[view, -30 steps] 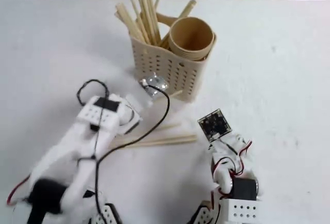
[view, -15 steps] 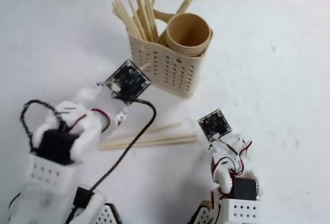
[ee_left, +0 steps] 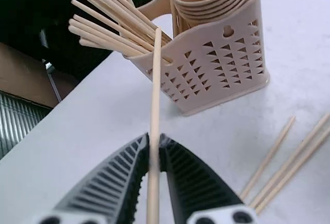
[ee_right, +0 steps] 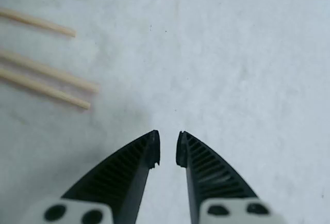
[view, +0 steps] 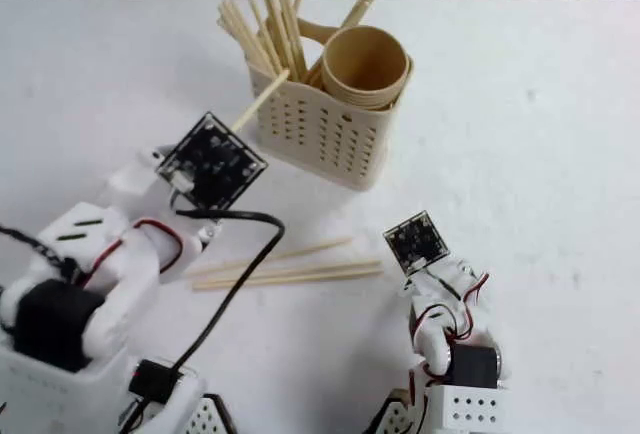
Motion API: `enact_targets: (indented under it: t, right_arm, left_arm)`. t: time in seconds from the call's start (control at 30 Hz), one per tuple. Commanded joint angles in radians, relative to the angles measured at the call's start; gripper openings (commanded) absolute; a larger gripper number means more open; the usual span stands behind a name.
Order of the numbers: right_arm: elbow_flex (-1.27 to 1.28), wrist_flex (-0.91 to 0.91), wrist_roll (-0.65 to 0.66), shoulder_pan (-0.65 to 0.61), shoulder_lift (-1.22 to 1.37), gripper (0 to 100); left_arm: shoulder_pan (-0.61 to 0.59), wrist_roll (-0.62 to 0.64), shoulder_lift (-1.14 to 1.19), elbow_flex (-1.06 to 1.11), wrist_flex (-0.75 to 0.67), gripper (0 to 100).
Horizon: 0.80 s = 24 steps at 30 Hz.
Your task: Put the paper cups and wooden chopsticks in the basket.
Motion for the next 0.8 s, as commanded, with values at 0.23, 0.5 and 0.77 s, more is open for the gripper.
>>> enact_targets:
  t: [0.23, 0.5, 0.77]
  right_arm:
    - [0.009, -0.008, 0.006, -0.005, -0.005, 7.0]
    - [0.009, -0.008, 0.006, -0.005, -0.005, 7.0]
    - [0.009, -0.008, 0.006, -0.005, -0.005, 7.0]
  left_arm:
    - [-0.012, 0.023, 0.243, -0.279, 0.020, 2]
    - [0.030, -0.015, 0.644, -0.959, 0.376, 2]
    - [0.047, -0.123, 0.773, -1.023, 0.376, 2]
